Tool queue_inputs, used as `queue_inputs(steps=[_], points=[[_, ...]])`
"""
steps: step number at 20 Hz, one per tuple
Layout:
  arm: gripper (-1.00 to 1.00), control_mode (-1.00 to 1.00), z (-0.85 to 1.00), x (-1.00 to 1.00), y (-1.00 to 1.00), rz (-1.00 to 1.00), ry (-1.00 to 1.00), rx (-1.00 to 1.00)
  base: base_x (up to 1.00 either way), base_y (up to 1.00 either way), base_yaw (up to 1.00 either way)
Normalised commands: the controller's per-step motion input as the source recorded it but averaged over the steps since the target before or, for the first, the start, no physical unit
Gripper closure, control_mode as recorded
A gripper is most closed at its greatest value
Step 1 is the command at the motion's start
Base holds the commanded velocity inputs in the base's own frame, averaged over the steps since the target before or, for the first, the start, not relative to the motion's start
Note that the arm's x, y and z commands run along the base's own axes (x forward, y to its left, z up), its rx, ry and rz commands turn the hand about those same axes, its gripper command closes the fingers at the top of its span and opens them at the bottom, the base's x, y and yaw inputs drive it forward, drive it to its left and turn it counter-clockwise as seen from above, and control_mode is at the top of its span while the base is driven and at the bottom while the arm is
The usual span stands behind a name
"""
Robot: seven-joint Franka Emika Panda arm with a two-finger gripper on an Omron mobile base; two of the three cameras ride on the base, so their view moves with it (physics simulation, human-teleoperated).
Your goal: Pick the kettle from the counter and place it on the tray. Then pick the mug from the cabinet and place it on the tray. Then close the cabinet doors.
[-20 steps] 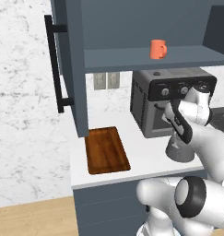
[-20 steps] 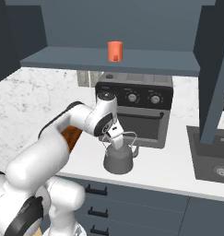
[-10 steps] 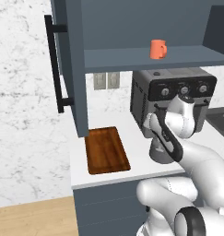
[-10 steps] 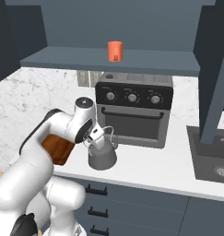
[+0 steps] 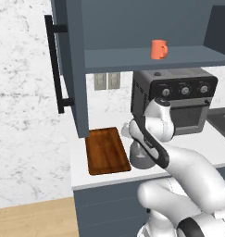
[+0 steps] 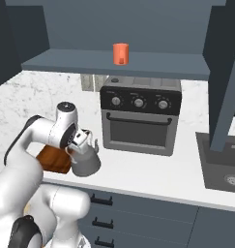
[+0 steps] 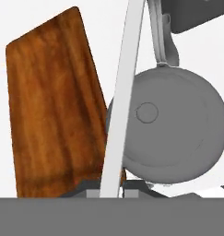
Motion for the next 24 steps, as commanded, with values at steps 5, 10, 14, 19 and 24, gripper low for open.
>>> queue_inputs(steps=[5,10,14,19,24], points=[[1.00,-1.00,0.00,0.29,0.70,0.19,0.03,0.00,0.00,0.00,0.00],[1.00,-1.00,0.09,0.36,0.44,0.09,0.00,0.00,0.00,0.00,0.00],[1.00,-1.00,0.60,0.04,0.29,0.06,0.00,0.00,0.00,0.00,0.00],[1.00,-1.00,0.77,0.00,0.12,0.05,-0.01,0.00,0.00,0.00,0.00],[1.00,-1.00,0.21,0.05,0.01,0.02,0.00,0.00,0.00,0.00,0.00]])
